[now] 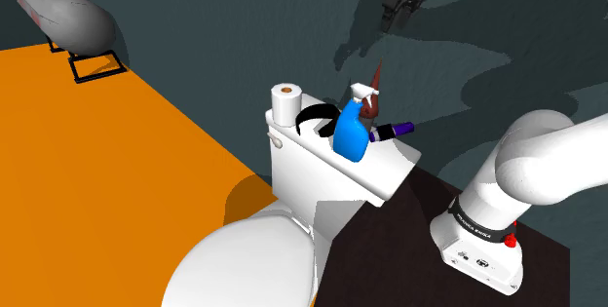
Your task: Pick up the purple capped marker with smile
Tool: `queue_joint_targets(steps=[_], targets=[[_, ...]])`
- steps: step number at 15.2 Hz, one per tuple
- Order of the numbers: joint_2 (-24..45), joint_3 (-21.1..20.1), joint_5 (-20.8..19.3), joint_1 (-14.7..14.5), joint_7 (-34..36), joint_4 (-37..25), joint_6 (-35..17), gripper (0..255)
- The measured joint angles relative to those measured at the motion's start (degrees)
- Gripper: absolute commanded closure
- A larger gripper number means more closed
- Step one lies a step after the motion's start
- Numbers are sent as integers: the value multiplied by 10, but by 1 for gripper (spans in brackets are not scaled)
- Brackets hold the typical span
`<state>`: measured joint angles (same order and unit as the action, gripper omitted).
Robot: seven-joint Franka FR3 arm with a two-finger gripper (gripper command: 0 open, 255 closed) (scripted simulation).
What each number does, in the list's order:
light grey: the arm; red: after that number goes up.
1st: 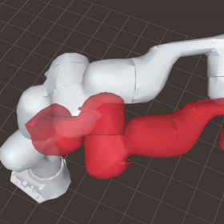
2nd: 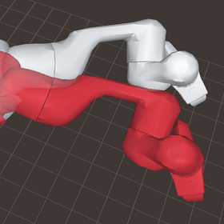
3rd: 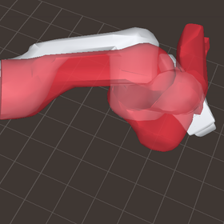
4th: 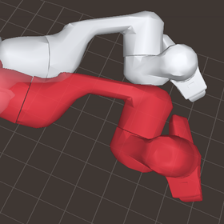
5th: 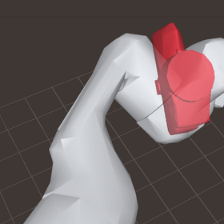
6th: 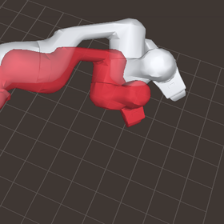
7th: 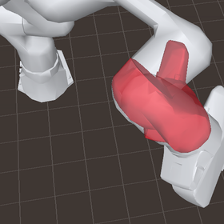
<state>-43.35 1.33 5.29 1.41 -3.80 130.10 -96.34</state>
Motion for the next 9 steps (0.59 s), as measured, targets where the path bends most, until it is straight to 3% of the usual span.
queue_joint_targets(steps=[2,9], targets=[[0,3,-2,-2,-9,7,-2,0],[0,54,-44,-24,-153,99,-38,0]])
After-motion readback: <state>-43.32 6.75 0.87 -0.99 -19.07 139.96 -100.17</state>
